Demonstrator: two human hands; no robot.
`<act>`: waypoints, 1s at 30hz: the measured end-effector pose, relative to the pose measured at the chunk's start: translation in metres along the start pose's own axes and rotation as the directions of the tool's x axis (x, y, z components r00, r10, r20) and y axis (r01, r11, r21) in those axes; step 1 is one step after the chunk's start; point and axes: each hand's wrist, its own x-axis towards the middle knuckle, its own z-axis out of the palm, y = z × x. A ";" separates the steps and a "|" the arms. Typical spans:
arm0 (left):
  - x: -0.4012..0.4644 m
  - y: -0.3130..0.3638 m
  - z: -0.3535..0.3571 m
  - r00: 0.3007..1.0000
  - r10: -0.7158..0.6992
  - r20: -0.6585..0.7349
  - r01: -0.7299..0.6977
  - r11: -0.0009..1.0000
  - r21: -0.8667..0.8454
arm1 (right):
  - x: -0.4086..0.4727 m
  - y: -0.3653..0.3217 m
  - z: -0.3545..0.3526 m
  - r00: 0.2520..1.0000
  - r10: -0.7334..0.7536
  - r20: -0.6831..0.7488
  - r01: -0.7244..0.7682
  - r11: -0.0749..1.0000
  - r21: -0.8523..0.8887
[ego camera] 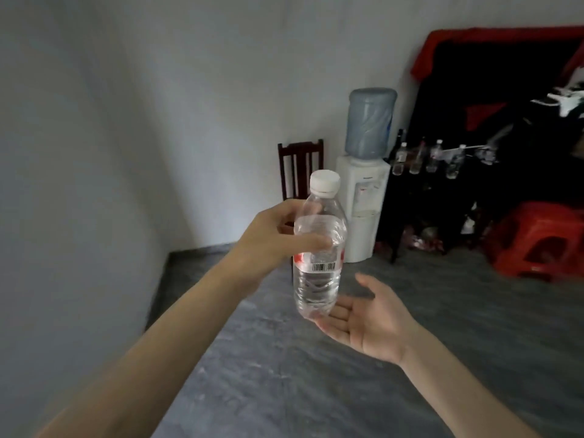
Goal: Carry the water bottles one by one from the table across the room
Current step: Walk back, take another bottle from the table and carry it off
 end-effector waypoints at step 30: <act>0.122 0.022 0.141 0.891 0.070 0.448 -0.017 0.993 -0.120 | -0.081 -0.074 -0.089 0.922 -0.304 -0.240 0.348 0.922 0.169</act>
